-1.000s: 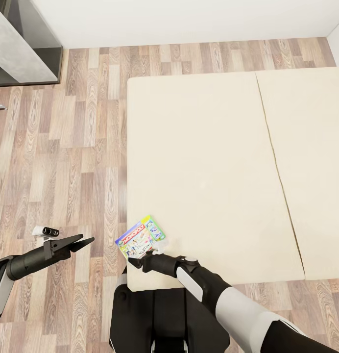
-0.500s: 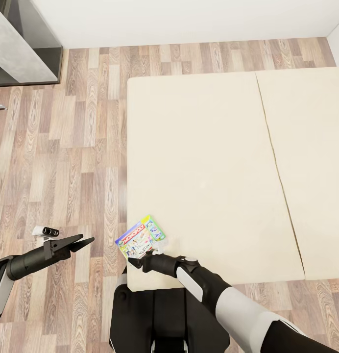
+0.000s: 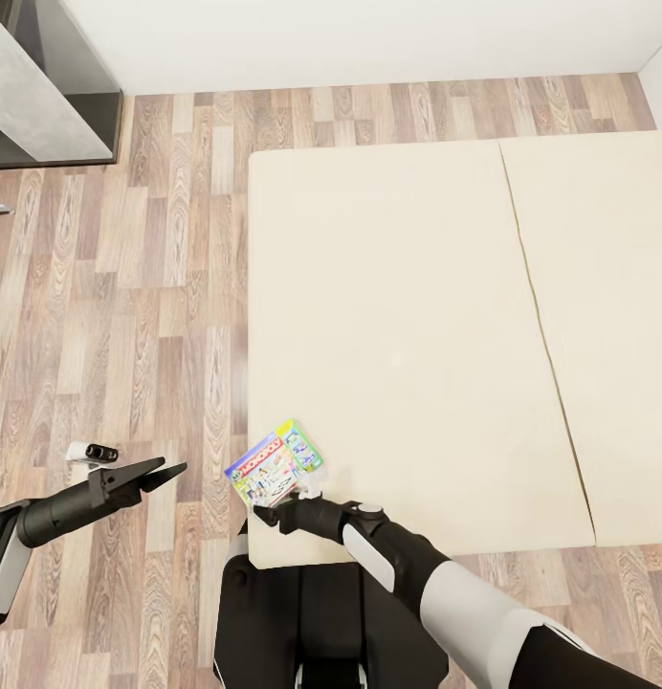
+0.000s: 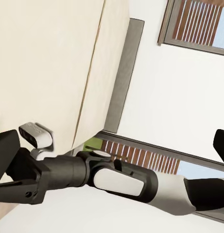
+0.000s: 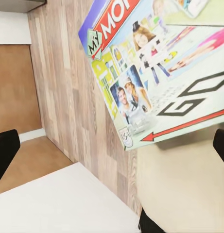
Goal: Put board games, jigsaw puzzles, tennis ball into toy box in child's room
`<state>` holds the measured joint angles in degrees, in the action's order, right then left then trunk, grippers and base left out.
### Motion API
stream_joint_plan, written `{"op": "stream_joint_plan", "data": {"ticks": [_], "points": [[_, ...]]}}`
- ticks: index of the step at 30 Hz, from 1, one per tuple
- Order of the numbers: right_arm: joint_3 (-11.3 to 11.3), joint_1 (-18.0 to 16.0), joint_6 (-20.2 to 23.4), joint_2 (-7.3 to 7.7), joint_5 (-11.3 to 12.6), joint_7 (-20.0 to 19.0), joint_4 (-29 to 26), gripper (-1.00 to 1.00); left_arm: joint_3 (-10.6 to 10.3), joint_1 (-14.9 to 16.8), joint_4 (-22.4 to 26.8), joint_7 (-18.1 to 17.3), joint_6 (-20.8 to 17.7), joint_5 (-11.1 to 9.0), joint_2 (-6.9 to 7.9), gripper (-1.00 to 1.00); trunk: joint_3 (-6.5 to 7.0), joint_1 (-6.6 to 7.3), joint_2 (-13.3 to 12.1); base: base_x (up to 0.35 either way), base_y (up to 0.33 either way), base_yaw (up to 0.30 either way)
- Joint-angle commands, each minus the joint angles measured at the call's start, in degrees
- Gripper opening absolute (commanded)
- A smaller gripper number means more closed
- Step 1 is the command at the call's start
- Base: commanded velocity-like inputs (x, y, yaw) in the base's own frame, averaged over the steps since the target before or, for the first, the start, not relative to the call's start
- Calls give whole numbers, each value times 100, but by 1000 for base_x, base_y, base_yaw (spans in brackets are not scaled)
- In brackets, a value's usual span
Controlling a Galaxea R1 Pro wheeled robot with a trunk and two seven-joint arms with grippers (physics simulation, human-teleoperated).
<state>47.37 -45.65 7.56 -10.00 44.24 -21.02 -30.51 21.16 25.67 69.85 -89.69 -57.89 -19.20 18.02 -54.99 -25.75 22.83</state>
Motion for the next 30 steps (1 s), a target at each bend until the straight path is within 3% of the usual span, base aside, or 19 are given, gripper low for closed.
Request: {"op": "stream_joint_plan", "data": {"ticks": [1, 30], "points": [[15, -5, 33, 0, 53, -2, 2, 100, 1, 0, 2, -26, -59, 4, 1, 100, -5, -3, 9, 0, 0, 0], [9, -5, 61, 0, 55, 11, 2, 100, 2, 0, 2, -31, -56, 4, 1, 100, -5, -3, 9, -11, 0, 0]]}}
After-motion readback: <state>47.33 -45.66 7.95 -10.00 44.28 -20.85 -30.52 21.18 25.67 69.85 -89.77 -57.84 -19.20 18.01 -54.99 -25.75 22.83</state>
